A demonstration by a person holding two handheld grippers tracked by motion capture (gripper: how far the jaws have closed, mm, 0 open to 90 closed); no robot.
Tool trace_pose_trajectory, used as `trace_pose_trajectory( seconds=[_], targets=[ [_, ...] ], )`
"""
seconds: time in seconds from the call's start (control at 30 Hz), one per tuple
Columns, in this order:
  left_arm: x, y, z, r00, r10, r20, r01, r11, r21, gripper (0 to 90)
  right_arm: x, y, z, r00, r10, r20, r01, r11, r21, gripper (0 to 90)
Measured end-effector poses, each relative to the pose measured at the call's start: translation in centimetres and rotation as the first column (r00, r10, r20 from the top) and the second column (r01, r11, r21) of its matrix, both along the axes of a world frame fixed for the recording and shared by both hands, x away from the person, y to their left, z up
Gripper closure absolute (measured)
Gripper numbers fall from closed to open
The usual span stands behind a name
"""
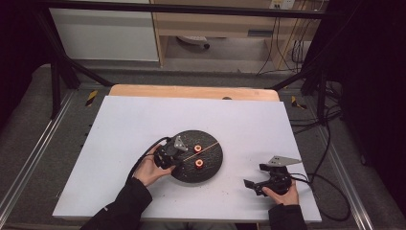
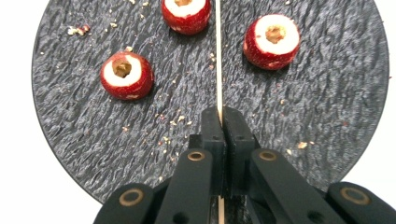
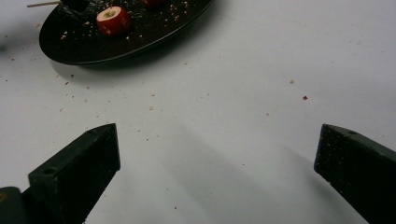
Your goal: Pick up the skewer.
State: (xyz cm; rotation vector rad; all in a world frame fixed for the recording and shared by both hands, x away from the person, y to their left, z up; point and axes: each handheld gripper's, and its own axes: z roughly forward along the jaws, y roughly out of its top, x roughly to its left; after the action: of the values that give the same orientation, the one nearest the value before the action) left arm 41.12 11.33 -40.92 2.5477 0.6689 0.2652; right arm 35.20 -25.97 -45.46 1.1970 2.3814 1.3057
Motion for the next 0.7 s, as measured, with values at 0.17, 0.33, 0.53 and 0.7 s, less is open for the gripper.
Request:
trace_pose_trajectory(
  seconds=[0.17,0.33,0.53,0.7],
  targets=[
    [-0.6,0.7,0.2,0.9998,0.022,0.0,-0.022,0.9989,-0.04,87.8,0.0,0.0,0.0,1.0,-0.003,-0.004,0.003,1.0,0.0,1.1],
    [-1.3,1.7,0.3,0.9983,0.058,0.004,-0.058,0.9933,-0.1,87.8,0.0,0.0,0.0,1.0,-0.005,-0.005,0.005,1.0,-0.004,1.1],
    [-2.4,3.0,0.3,0.9944,0.104,0.019,-0.099,0.9815,-0.164,87.8,0.1,0.1,-0.1,0.9999,-0.009,-0.006,0.009,1.0,-0.004,1.0],
    [-3.4,4.2,0.2,0.9871,0.156,0.037,-0.145,0.9669,-0.21,87.8,0.1,0.1,-0.1,0.9999,-0.013,-0.006,0.013,1.0,-0.004,0.9]
  ],
)
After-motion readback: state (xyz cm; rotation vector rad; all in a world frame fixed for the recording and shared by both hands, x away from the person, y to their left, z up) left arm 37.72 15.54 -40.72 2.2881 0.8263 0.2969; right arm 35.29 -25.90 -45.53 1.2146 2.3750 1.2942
